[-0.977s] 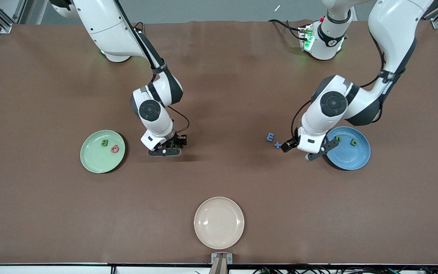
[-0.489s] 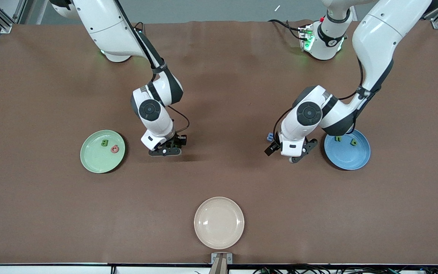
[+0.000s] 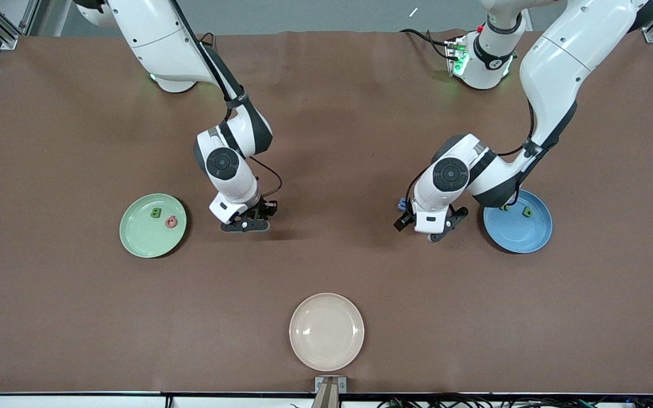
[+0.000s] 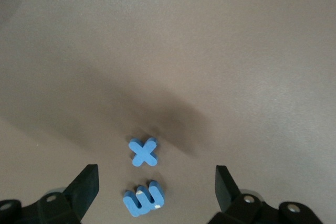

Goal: Sort upper and lower case letters into plates
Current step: 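Grasp blue x with the left gripper while the right gripper carries N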

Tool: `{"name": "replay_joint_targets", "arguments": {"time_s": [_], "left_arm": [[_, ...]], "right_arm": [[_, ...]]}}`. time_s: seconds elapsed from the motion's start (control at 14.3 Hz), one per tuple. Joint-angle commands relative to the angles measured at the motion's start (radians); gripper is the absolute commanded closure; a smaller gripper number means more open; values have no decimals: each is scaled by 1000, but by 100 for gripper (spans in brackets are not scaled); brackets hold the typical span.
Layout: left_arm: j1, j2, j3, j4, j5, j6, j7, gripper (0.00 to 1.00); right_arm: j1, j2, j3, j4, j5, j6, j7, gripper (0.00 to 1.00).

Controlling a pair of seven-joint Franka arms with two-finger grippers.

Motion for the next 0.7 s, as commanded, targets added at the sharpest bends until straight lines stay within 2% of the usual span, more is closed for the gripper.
{"name": "replay_joint_targets", "arguments": {"time_s": [0.0, 0.35, 0.63], "left_arm": [[10, -10, 7, -40, 26, 60, -27, 3], [7, -13, 27, -60, 26, 91, -27, 7], [1, -9, 30, -58, 26, 91, -27, 21]], "right_arm": [[-51, -44, -3, 20, -5, -106, -43, 100], [-214, -121, -2, 55, 3, -280, -281, 100], [-361, -150, -5, 58, 3, -367, -535, 100]]}}
